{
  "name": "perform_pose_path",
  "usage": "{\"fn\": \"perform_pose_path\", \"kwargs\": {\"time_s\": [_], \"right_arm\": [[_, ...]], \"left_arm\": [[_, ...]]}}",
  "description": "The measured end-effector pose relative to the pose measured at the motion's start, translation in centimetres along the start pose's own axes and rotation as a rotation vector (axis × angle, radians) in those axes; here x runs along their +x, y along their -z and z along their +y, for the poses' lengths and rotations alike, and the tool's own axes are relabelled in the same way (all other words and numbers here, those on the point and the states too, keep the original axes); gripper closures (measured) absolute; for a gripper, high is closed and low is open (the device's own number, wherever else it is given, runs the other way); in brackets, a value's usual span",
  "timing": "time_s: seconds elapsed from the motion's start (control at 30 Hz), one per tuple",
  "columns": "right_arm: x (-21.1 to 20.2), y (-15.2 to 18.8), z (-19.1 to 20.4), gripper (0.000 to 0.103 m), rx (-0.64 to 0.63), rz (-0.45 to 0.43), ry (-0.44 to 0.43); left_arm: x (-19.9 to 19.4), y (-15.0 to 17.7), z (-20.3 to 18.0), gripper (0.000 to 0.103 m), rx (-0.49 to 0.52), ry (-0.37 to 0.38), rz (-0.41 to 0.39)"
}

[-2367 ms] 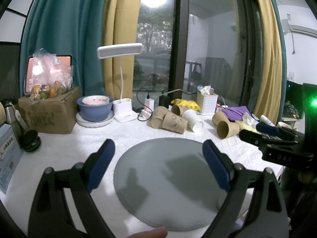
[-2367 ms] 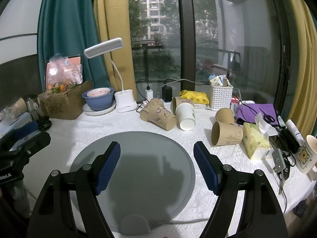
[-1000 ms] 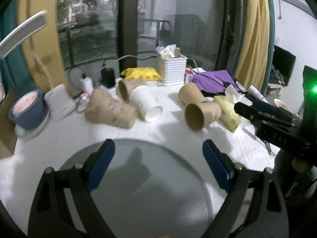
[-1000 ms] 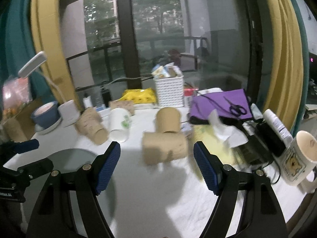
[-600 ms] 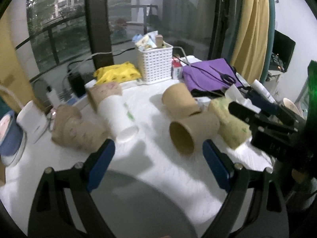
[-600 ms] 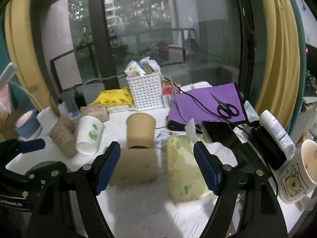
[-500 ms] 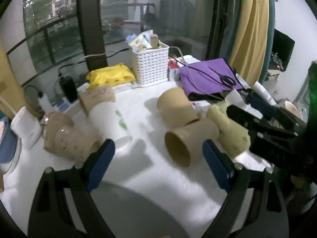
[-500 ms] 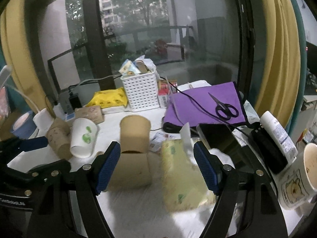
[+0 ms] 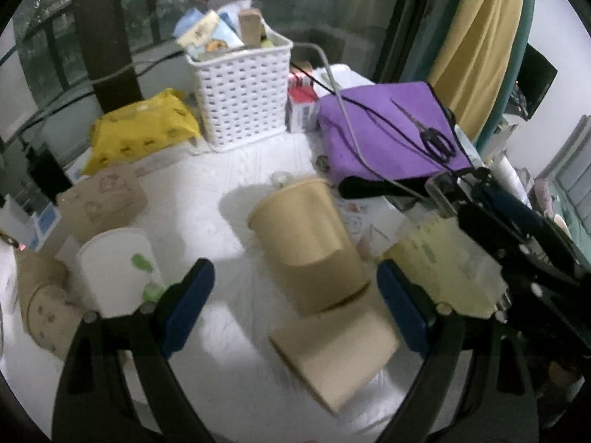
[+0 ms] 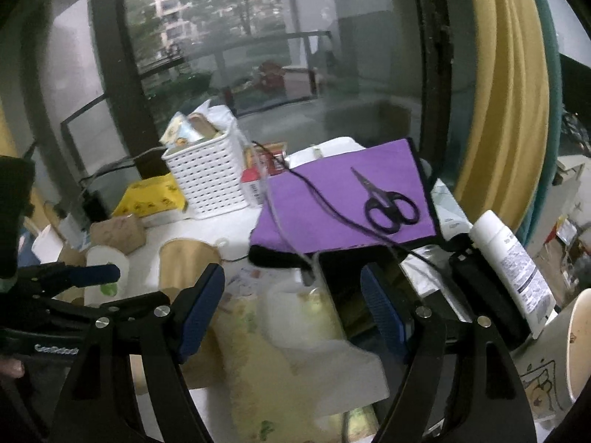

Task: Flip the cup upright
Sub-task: 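Close the left gripper on the tan cup's rim and lift it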

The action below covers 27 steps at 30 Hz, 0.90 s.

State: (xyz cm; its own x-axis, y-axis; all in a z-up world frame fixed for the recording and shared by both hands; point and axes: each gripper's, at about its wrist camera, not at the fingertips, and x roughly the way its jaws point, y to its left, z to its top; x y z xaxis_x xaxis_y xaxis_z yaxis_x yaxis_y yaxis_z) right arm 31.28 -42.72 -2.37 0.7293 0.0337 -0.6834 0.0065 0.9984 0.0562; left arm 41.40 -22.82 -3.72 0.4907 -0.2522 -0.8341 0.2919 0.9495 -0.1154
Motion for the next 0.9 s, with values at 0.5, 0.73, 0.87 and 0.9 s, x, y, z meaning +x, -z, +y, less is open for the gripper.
{"fn": "perform_pose_path", "kwargs": {"time_s": [0.5, 0.73, 0.87, 0.9], "right_arm": [[0.0, -0.1, -0.9, 0.024, 0.041, 0.011, 0.001], [-1.2, -0.3, -0.4, 0.024, 0.032, -0.007, 0.003], [-2.7, -0.4, 0.5, 0.024, 0.027, -0.036, -0.015], [-3.1, -0.5, 0.7, 0.024, 0.024, -0.041, -0.019]], "left_arm": [[5.1, -0.8, 0.3, 0.045, -0.057, 0.113, 0.162], [2.6, -0.6, 0.4, 0.045, -0.046, 0.142, 0.078], [-0.2, -0.1, 0.4, 0.045, -0.025, 0.144, 0.01], [-1.2, 0.2, 0.3, 0.045, -0.013, 0.141, -0.014]]}}
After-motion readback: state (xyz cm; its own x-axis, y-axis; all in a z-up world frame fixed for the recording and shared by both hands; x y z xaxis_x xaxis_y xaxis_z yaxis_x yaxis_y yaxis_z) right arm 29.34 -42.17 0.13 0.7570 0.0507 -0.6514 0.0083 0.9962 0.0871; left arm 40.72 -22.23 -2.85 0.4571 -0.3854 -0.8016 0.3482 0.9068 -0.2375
